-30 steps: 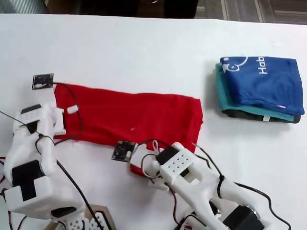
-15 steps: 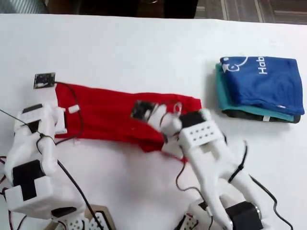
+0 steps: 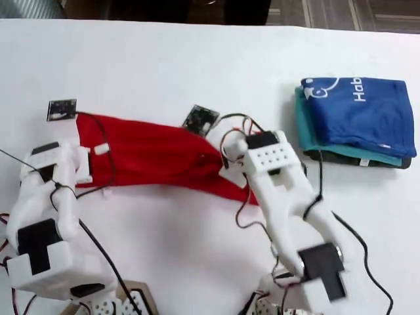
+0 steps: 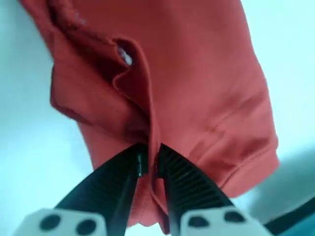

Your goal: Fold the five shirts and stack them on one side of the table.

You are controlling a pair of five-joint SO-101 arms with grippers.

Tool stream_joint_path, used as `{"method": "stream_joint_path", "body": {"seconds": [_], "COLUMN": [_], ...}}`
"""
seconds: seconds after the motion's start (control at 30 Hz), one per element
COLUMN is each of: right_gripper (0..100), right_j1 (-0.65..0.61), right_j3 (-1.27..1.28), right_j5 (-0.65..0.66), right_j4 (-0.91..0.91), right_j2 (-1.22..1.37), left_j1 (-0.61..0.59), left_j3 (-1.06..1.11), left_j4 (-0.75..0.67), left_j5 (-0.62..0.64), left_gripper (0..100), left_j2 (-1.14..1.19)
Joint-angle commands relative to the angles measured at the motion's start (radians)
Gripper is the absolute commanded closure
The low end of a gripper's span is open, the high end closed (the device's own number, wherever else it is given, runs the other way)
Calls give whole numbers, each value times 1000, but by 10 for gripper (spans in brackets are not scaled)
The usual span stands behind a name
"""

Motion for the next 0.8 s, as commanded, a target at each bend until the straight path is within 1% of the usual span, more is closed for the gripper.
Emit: {"method": "stream_joint_path", "body": {"seconds": [0.0, 0.07, 0.13, 0.27, 0.33, 0.4, 0.5, 0.57, 0.63, 0.77], "right_gripper": [909, 842, 803, 801, 802, 841, 994, 960, 984, 979], "right_j1": [44, 77, 113, 177, 180, 153, 79, 21, -45, -165], "right_j3": [-107, -175, -242, -322, -333, -334, -334, -333, -331, -299], "right_j5": [-60, -121, -212, -382, -411, -410, -410, -410, -410, -416], "right_j4": [-56, -59, -54, -47, 7, 99, 222, 282, 311, 300], "right_j2": [76, 120, 153, 159, 139, 110, 64, 42, 38, 51], "left_j1": [9, 9, 9, 9, 9, 9, 9, 9, 9, 9], "left_j3": [-2, -2, -2, -2, -2, -2, -2, -2, -2, -2], "left_j4": [-17, -17, -17, -17, -17, -17, -18, -18, -18, -18], "left_j5": [5, 5, 5, 5, 5, 5, 5, 5, 5, 5], "left_gripper": [973, 973, 973, 973, 973, 973, 973, 973, 973, 973], "left_j2": [-12, -12, -12, -12, -12, -12, -12, -11, -11, -11]}}
